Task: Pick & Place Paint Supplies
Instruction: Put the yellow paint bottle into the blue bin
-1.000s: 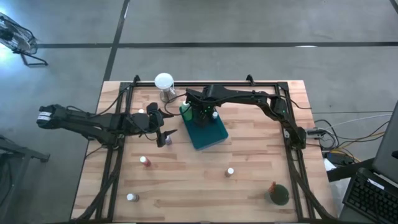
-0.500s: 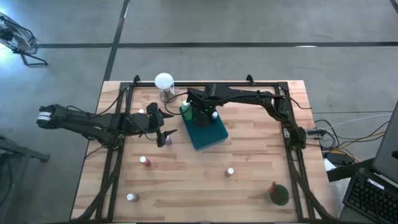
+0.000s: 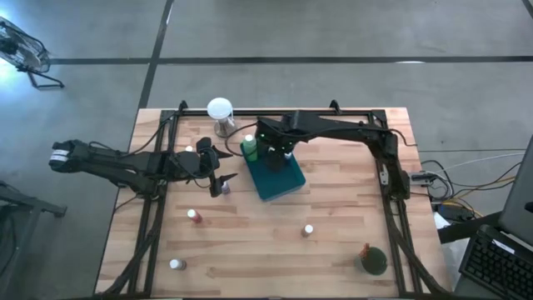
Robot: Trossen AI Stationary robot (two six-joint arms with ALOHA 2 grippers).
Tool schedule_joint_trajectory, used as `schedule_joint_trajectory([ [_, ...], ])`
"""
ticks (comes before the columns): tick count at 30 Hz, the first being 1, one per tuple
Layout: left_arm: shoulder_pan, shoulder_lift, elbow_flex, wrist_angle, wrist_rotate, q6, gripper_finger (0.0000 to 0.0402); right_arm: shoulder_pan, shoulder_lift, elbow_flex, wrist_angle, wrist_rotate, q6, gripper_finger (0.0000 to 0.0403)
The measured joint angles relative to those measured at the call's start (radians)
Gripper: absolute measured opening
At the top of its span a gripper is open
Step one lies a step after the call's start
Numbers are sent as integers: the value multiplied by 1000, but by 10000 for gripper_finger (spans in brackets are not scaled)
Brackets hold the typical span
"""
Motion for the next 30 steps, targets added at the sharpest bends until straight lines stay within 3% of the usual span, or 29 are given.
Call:
schedule_joint_trajectory([
  [9, 0, 0, 0, -2, 52, 21, 314, 94, -132, -1, -61, 3, -27, 165],
  [17, 0, 0, 0, -40, 52, 35, 314, 281, -238, -42, -89, 3, -39, 136],
  [25, 0, -2, 0, -70, 111, 31, 314, 537, -237, -174, -82, 5, 103, 121],
  [30, 0, -2, 0, -69, 123, 30, 314, 635, -240, -290, -11, 50, 255, 136],
])
